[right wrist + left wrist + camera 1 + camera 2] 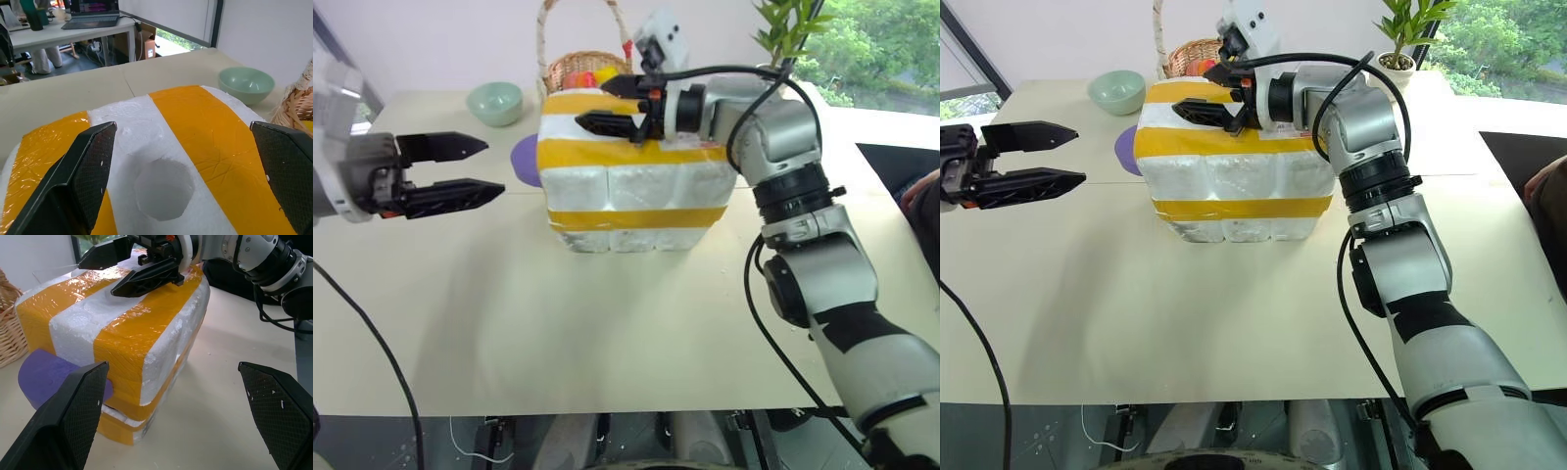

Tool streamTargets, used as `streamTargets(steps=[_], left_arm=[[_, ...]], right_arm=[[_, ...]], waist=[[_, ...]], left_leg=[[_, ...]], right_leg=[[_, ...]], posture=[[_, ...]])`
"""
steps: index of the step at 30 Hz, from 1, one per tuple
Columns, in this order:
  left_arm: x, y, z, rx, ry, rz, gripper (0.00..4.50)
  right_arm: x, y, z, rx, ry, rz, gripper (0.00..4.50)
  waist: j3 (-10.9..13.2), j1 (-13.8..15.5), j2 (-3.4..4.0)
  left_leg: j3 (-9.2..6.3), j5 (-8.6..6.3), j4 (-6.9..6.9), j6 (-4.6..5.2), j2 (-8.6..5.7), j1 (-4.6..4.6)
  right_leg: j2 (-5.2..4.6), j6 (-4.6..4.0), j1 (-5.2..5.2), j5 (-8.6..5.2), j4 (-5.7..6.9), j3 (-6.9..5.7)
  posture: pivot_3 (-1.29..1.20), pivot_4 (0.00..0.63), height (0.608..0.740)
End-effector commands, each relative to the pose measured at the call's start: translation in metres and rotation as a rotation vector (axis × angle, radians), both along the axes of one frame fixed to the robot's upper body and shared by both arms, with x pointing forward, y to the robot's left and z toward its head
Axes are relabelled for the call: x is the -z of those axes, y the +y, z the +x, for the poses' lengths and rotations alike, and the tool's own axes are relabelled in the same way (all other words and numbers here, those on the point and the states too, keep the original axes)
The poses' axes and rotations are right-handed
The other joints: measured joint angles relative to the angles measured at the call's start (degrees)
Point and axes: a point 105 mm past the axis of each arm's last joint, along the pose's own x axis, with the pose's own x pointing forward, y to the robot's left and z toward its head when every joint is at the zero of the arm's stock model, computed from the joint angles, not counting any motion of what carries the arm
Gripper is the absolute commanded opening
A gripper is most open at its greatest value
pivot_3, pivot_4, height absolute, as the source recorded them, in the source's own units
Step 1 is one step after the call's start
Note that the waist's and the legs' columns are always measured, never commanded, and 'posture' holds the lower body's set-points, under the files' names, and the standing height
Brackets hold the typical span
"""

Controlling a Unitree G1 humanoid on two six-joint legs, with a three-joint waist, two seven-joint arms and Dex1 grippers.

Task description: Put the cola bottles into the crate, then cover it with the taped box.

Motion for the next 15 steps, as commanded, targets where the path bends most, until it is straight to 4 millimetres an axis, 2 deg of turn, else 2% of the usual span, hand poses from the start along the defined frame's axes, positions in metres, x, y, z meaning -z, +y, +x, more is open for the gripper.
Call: streamTargets(steps=[1,3,5,7,11,15], left_arm=[[-0.006,-0.003,-0.003,0.026,-0.041,0.015,4.43],[0.001,-0.003,-0.002,0.029,-0.022,0.031,4.43],[0.009,-0.002,-0.002,0.028,-0.008,0.051,4.43],[0.014,-0.001,-0.003,0.029,-0.001,0.07,4.43],[0.019,0.001,-0.006,0.035,0.019,0.083,4.43],[0.02,0.003,-0.007,0.033,0.029,0.105,4.43]], right_arm=[[-0.035,-0.01,-0.022,-0.079,-0.018,0.131,4.5],[-0.062,-0.033,-0.049,-0.14,-0.052,0.196,4.5],[-0.069,-0.053,-0.067,-0.153,-0.084,0.193,4.5],[-0.064,-0.069,-0.078,-0.135,-0.109,0.151,4.5],[-0.028,-0.129,-0.102,-0.044,-0.101,-0.036,4.5],[-0.003,-0.169,-0.124,0.003,-0.037,-0.142,4.5]], waist=[[0.0,0.0,0.01],[0.0,0.3,0.06],[0.1,0.5,0.07],[0.0,0.7,0.04],[0.0,1.4,0.0],[0.1,1.7,0.14]], left_leg=[[0.0,0.0,0.0,0.0,0.0,-0.01],[0.0,0.0,0.0,0.0,-0.01,-0.06],[-0.02,0.0,0.02,0.01,-0.02,-0.25],[-0.04,-0.02,0.01,0.04,-0.01,-0.28],[0.04,-0.2,0.04,0.34,0.0,-0.25],[0.17,-0.23,0.1,0.43,0.02,-0.27]], right_leg=[[0.0,0.0,0.01,0.0,0.0,0.0],[-0.01,0.0,-0.02,0.0,-0.01,0.0],[-0.03,0.0,-0.17,0.0,-0.01,0.0],[-0.04,0.0,-0.16,0.0,-0.05,-0.04],[-0.07,0.0,-0.06,0.0,-0.17,-0.05],[-0.11,0.02,-0.07,-0.01,-0.21,-0.02]], posture=[[0.0,0.15,0.738],[0.0,0.15,0.738],[0.0,0.15,0.738],[0.0,0.15,0.738],[0.0,0.15,0.738],[0.0,0.15,0.738]])
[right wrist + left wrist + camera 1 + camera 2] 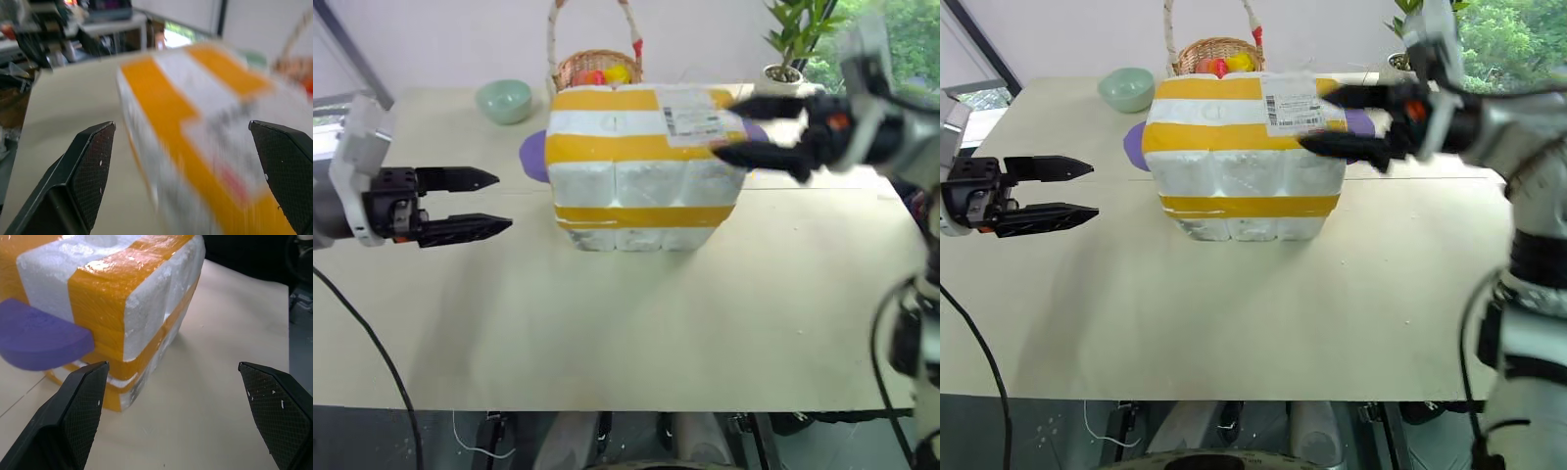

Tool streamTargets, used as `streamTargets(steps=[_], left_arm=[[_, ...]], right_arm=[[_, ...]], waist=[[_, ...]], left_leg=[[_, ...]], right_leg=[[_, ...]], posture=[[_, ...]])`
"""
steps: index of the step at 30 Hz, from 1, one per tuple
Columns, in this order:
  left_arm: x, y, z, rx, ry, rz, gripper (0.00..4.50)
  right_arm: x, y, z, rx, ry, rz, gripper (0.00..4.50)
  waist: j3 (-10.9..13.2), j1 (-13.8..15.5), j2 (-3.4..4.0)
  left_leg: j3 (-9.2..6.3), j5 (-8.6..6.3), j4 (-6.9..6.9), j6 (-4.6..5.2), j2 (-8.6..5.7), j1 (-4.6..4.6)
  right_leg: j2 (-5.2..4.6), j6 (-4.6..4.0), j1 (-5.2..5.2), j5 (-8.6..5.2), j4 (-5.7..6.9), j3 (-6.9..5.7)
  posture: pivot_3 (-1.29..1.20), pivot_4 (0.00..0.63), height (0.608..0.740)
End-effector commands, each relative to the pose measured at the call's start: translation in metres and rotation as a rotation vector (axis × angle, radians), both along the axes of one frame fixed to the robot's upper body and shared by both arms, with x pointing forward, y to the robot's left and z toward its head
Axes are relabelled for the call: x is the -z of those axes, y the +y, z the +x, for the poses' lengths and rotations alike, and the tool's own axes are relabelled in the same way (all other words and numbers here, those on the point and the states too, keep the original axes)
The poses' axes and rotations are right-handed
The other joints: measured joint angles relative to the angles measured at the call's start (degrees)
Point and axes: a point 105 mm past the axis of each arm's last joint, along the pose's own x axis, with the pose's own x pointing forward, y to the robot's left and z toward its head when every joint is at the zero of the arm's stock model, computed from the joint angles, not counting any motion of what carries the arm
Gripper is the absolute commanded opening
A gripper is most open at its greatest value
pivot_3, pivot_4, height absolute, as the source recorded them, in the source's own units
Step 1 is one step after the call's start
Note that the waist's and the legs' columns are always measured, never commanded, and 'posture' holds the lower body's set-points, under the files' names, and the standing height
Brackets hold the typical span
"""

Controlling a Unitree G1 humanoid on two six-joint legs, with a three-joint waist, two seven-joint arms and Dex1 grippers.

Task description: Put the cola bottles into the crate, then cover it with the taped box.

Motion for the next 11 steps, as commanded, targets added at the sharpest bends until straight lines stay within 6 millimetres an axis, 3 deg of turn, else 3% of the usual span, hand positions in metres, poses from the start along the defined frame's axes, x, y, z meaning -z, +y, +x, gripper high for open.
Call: streamTargets(steps=[1,5,11], left_arm=[[-0.009,0.003,-0.004,0.003,-0.041,0.036,4.43],[-0.008,0.006,-0.005,0.002,-0.025,0.04,4.43],[0.0,0.013,-0.004,-0.019,0.002,0.057,4.43]], right_arm=[[-0.006,-0.019,-0.03,-0.025,-0.071,-0.079,4.5],[0.018,-0.04,-0.044,0.016,-0.016,-0.156,4.5],[0.034,-0.041,-0.044,0.053,-0.01,-0.13,4.5]], waist=[[0.0,-0.1,0.01],[0.0,-0.3,0.0],[0.0,-0.2,0.02]], left_leg=[[0.01,0.0,0.01,-0.01,0.04,0.03],[0.12,0.0,-0.06,-0.02,0.19,0.11],[0.23,0.0,-0.06,-0.03,0.26,0.18]], right_leg=[[0.02,0.0,0.01,0.0,0.03,0.0],[0.06,0.0,0.04,-0.01,-0.02,0.0],[0.06,-0.01,0.05,-0.01,0.0,0.06]], posture=[[0.0,0.15,0.738],[0.0,0.15,0.738],[0.0,0.15,0.738]])
